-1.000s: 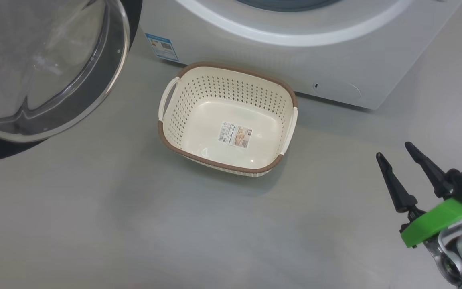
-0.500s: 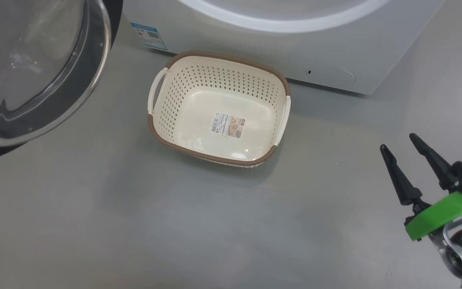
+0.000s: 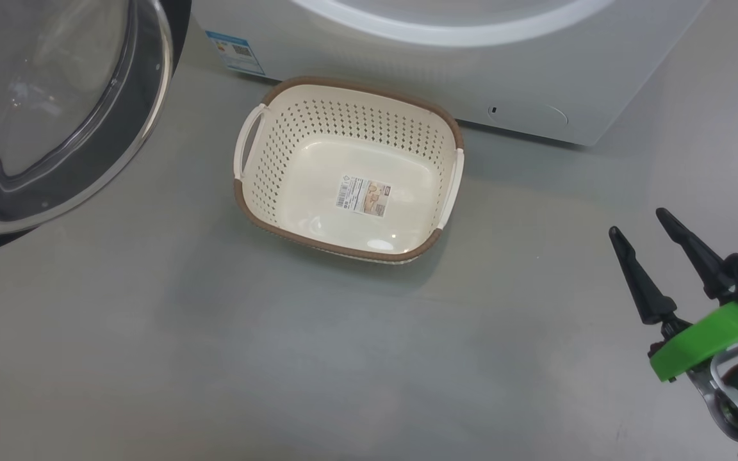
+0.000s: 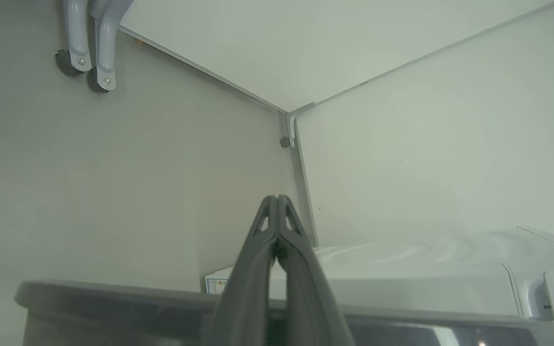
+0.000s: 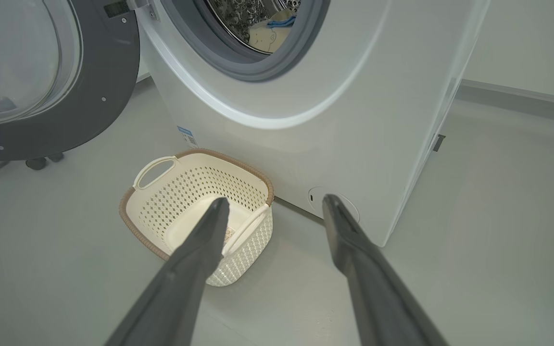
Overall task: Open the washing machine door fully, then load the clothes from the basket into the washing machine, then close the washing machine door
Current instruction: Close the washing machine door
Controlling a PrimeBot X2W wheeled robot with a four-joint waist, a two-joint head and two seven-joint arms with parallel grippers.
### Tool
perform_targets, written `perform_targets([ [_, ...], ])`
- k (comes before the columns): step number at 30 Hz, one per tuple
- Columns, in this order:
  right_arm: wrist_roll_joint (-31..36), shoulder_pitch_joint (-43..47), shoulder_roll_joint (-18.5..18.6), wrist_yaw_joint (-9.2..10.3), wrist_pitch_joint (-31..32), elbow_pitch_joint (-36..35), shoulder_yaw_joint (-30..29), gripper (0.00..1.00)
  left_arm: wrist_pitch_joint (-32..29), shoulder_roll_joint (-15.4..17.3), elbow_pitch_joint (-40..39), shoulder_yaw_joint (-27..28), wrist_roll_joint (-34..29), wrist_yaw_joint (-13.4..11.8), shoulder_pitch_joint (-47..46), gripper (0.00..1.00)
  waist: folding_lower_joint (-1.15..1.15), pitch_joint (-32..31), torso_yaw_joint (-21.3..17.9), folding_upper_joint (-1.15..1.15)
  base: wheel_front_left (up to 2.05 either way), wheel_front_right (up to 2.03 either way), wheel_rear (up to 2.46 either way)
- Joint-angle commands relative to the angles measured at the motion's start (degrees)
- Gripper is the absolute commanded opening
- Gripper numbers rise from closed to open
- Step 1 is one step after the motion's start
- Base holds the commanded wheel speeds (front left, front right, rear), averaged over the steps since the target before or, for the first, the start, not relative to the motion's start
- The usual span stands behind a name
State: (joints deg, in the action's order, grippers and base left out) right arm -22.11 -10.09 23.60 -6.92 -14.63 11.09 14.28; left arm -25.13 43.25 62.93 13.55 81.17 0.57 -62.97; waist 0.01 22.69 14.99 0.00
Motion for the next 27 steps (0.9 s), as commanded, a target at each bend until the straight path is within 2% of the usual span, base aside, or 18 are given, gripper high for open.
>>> perform_targets([
  [1,0.34,-0.58,1.53,-0.57,-0.37,-1.66,0.61,1.00,-0.54,4.39,-1.37,0.45,-0.52,0.60,-1.08,0.00,-0.01,-0.11,0.02,0.00,0.00,0.00,0.00],
  [6,0.30,-0.79,1.10,-0.57,-0.37,-1.24,1.11,1.00,-5.35,4.20,-0.17,-0.78,-0.36,2.33,-1.86,0.00,-0.01,-1.01,0.13,0.00,0.00,0.00,0.00],
  [16,0.15,-0.18,0.48,-0.57,-0.37,-0.55,1.09,1.00,-11.05,3.05,1.52,-2.45,-0.20,5.26,-2.14,0.00,-0.01,-3.29,0.98,0.00,0.00,0.00,0.00],
  [27,0.11,0.41,-0.93,-0.57,-0.37,0.04,1.61,1.00,-15.97,0.77,0.97,-3.70,0.56,6.76,-1.30,0.00,-0.01,-6.07,1.96,0.00,0.00,0.00,0.00],
])
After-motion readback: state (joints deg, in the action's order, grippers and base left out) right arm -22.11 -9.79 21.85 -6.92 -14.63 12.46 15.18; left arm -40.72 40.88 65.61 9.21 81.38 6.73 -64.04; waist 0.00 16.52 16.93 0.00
